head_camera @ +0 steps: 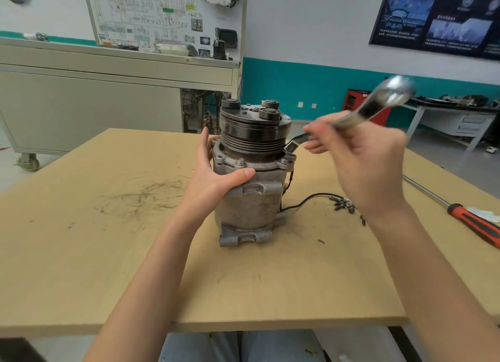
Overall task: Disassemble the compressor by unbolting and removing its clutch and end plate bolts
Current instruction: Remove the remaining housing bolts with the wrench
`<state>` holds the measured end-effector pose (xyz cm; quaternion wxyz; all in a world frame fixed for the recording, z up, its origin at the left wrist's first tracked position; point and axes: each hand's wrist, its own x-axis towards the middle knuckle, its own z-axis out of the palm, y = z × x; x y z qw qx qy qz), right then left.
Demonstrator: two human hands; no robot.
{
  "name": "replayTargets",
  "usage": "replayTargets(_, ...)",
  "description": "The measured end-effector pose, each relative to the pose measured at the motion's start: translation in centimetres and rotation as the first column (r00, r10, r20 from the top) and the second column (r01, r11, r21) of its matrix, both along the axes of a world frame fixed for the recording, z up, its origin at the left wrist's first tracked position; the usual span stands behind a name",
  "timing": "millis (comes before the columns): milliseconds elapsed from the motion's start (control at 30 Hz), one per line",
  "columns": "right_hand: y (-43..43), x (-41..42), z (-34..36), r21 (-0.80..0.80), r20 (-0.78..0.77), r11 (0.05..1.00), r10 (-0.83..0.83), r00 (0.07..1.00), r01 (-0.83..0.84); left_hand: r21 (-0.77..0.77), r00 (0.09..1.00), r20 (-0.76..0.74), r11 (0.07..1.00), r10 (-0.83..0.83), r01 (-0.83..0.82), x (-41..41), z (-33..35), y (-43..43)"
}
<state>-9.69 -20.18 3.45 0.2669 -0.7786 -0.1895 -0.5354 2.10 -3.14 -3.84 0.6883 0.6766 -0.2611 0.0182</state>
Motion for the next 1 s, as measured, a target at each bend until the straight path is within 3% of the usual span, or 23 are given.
replayTargets(67,1.0,-0.2,-0.8,-0.295,0.186,0.935,-0.146,0.972,0.197,-0.004,1.000,-0.001,1.000,0.001,-0.001,0.0,-0.1,0.0)
replayTargets(133,1.6,-0.3,-1.3,-0.402,0.254,0.873,-0.182,0.950,0.275,0.001,1.000,0.001,1.000,0.005,-0.005,0.0,-0.1,0.0)
replayTargets(267,2.1,-0.2,-2.6,-0.469,0.267,0.836,-0.172,0.948,0.284,0.004,1.000,-0.008,1.000,0.008,-0.008,0.1,0.0,-0.2)
replayTargets(400,2.2,0.0,-3.8,-0.437,0.330,0.835,-0.199,0.923,0.336,-0.008,1.000,-0.002,1.000,0.000,0.000,-0.1,0.0,-0.1)
replayTargets(467,1.6,0.0,-4.5,-0.289,0.235,0.939,-0.121,0.964,0.188,-0.014,1.000,-0.001,1.000,0.001,-0.001,-0.2,0.0,-0.1)
replayTargets(533,1.0,0.2,-4.9,0.095,0.086,0.990,0.092,0.992,-0.100,-0.010,1.000,-0.002,1.000,0.003,-0.003,-0.2,0.0,-0.1)
replayTargets(567,0.6,0.4,-5.0,0.327,0.057,0.917,0.223,0.973,-0.229,-0.009,1.000,-0.004,1.000,0.003,-0.003,-0.3,0.0,-0.1)
replayTargets(667,-1.4,2.1,-4.9,0.792,0.097,0.485,0.500,0.861,-0.371,-0.012,1.000,-0.005,1.000,0.003,-0.003,-0.3,0.1,0.0)
replayTargets(767,-3.5,4.3,-4.7,0.940,0.151,0.110,0.712,0.685,-0.321,-0.016,1.000,-0.005,1.000,0.000,0.000,-0.2,0.1,0.0)
replayTargets(833,-4.1,5.6,-4.5,0.966,0.158,0.000,0.791,0.591,-0.260,-0.023,1.000,-0.007,1.000,-0.004,0.004,-0.2,0.0,0.0)
replayTargets(933,-4.2,6.6,-3.7,0.975,0.146,-0.025,0.822,0.551,-0.221,-0.032,1.000,0.000,0.999,-0.010,0.010,-0.2,0.0,0.0)
replayTargets(1000,-4.1,6.1,-2.7,0.962,0.100,0.093,0.758,0.644,-0.258,-0.033,1.000,0.007,0.999,-0.009,0.009,-0.2,0.0,-0.1)
